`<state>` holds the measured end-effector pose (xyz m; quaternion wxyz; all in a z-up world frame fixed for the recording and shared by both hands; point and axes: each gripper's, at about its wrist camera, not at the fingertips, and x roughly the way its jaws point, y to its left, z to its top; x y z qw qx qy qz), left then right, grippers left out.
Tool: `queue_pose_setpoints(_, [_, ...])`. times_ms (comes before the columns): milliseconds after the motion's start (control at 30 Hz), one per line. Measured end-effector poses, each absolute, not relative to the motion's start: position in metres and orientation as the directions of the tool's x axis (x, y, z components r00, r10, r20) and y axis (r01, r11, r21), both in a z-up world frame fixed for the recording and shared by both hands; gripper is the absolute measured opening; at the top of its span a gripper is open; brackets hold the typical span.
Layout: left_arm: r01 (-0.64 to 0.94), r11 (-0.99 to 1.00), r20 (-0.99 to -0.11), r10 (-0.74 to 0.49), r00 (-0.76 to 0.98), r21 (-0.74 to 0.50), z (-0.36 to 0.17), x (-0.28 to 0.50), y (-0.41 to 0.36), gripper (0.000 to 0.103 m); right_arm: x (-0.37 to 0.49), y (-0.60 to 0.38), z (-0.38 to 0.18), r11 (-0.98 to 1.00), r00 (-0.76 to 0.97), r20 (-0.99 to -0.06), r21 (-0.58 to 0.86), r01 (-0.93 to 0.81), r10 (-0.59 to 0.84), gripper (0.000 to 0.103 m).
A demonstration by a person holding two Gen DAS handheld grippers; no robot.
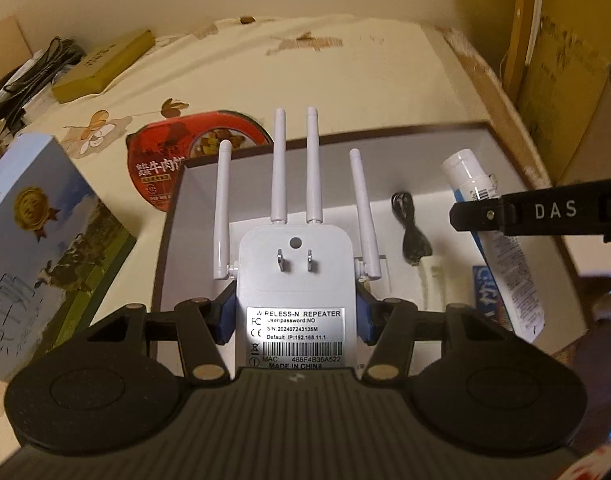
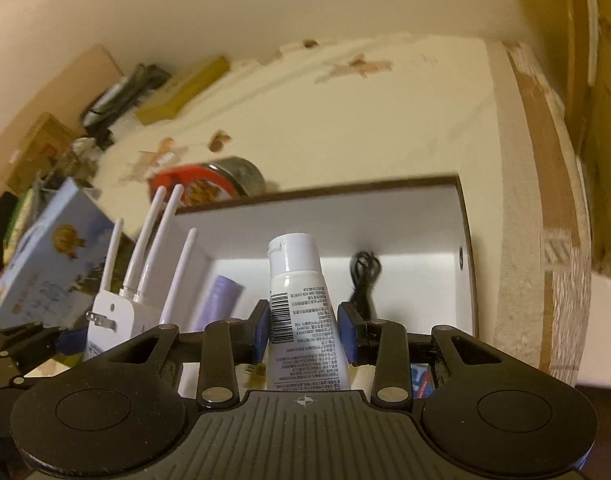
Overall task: Organize rigid objects
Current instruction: 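Carry the repeater with left tool while right tool carries the white tube to the box, then release the repeater in the box with left tool while right tool releases the tube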
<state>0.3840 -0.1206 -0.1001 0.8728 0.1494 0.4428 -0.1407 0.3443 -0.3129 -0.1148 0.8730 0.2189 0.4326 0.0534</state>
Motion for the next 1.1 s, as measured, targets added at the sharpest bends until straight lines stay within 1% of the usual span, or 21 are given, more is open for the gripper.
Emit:
queue_pose_setpoints(167, [0.392,0.908,-0.826,-0.102,0.554,0.151,-0.116,0.394,-0.128,0.052,0.348,-0.319,-0.131,0.875,0.598,-0.747,0.461,0.15,0.291,0.033])
queue_pose_setpoints(467, [0.401,0.903,-0.852,-0.086,0.516,0.152,-0.132,0.401,-0.131,0.053,0.349,-0.324,-0.136,0.853,0.592,-0.748,0.488,0.185,0.299,0.033])
queue_pose_setpoints(667, [0.416,0.879,-0.82,-0.053,0.57,0.233,-0.128,0.394,-0.126,0.053,0.351,-0.321,-0.136,0.845,0.592,-0.75,0.494,0.203,0.296,0.033])
queue_pose_setpoints(833, [0.388,0.901,-0.829,-0.06,0.557,0.195,-0.121,0.398,-0.109,0.053,0.352,-0.318,-0.134,0.846,0.59,-0.751,0.493,0.203,0.296,0.033])
queue_pose_setpoints(1100, [0.372,0.912,-0.842,-0.059,0.536,0.173,-0.121,0.395,-0.097,0.053,0.356,-0.317,-0.131,0.829,0.605,-0.744,0.508,0.234,0.285,0.034])
